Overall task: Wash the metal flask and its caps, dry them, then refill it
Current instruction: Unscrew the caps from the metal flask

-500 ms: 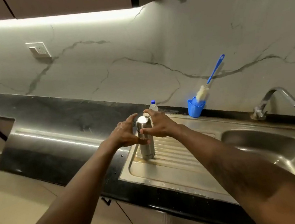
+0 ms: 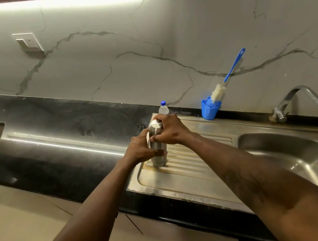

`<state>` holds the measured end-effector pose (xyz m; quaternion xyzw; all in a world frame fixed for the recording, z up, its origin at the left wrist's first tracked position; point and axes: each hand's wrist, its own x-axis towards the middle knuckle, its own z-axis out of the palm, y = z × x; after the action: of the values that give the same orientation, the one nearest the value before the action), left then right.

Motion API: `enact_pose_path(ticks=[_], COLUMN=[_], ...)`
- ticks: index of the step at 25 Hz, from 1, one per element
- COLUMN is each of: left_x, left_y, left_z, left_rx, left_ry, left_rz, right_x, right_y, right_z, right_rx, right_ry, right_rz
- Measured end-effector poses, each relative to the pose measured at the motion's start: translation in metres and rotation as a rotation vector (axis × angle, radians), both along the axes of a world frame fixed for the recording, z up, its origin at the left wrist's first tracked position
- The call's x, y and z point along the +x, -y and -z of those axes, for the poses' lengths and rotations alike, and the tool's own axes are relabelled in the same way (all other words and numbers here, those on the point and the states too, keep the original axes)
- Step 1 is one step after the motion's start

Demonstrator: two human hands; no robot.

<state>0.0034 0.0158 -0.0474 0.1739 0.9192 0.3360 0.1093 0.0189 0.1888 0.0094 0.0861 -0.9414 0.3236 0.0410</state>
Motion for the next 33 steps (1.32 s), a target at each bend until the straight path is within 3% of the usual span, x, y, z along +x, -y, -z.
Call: enact_pose_path(ticks=[4, 7, 9, 14, 19, 24, 25, 27, 29, 31, 33], left_x=[0.012, 0.016, 0.017, 0.025, 0.027, 0.034, 0.035, 0.034, 0.032, 0.027, 0.019], left_y=[-0.039, -0.071, -0.091, -0.136, -0.164, -0.176, -0.176, -0.174, -0.171, -0.163, -0.151], left_z=[-0.015, -0.029, -0.038, -0.060, -0.079, -0.080, -0.078, -0.075, -0.075, -0.076, -0.072], left_rx=[0.266, 0.325, 0.314, 0.304, 0.245, 0.231, 0.217, 0.186, 0.162, 0.145, 0.141], left_ry=[-0.141, -0.272, -0.306, -0.371, -0.342, -0.376, -0.380, -0.393, -0.417, -0.397, -0.344], left_rz=[-0.063, -0.125, -0.155, -0.216, -0.133, -0.127, -0.141, -0.163, -0.148, -0.129, -0.115], right_x=[0.014, 0.021, 0.024, 0.020, 0.027, 0.025, 0.024, 0.022, 0.019, 0.009, -0.002], right_y=[-0.030, -0.057, -0.077, -0.122, -0.169, -0.195, -0.193, -0.184, -0.175, -0.171, -0.171], right_z=[-0.026, -0.045, -0.053, -0.066, -0.073, -0.099, -0.101, -0.098, -0.095, -0.091, -0.092], right_rx=[-0.046, -0.087, -0.074, 0.181, 0.016, -0.140, -0.081, 0.173, 0.296, 0.222, 0.154], right_ry=[-0.105, -0.155, -0.174, -0.186, -0.207, 0.176, 0.176, 0.006, -0.130, -0.084, 0.093], right_rz=[0.021, 0.112, 0.129, 0.141, -0.013, -0.280, -0.249, -0.082, -0.025, -0.145, -0.358])
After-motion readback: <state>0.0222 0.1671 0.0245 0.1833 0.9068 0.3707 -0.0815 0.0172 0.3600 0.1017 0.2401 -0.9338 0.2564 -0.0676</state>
